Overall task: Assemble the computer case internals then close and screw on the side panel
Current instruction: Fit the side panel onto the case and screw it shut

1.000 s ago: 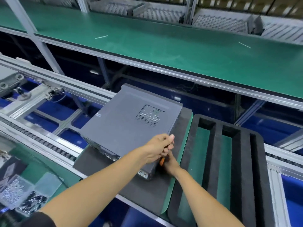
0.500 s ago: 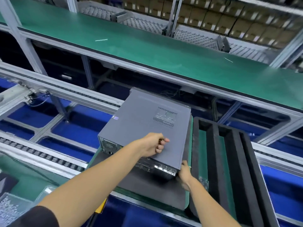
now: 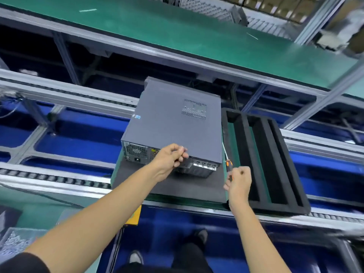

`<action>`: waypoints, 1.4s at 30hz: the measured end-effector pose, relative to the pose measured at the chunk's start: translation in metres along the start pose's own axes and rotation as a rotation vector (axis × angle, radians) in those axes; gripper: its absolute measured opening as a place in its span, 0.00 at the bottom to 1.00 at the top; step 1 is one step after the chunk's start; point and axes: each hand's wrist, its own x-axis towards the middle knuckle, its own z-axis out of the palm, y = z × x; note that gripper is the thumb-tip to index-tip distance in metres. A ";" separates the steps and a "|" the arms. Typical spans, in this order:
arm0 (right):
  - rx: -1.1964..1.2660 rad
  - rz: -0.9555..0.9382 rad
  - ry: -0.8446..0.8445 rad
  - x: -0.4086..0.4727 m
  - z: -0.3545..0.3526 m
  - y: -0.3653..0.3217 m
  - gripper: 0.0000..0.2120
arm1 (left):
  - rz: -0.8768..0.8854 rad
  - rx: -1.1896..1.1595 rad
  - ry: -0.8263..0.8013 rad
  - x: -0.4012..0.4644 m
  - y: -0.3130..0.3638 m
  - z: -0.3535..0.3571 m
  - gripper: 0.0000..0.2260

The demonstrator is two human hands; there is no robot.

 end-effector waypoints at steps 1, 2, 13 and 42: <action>-0.010 -0.037 -0.015 -0.013 -0.002 0.001 0.12 | -0.015 -0.012 0.000 -0.003 -0.007 -0.001 0.08; -0.027 -0.063 -0.022 -0.024 -0.003 0.004 0.13 | -0.031 -0.017 0.001 -0.006 -0.014 -0.001 0.08; -0.152 -0.115 -0.219 -0.075 0.012 0.029 0.14 | -0.099 -0.159 0.023 -0.019 -0.044 0.001 0.09; -0.190 -0.071 -0.255 -0.075 -0.027 0.036 0.09 | -0.128 -0.343 -0.007 -0.018 -0.058 0.054 0.09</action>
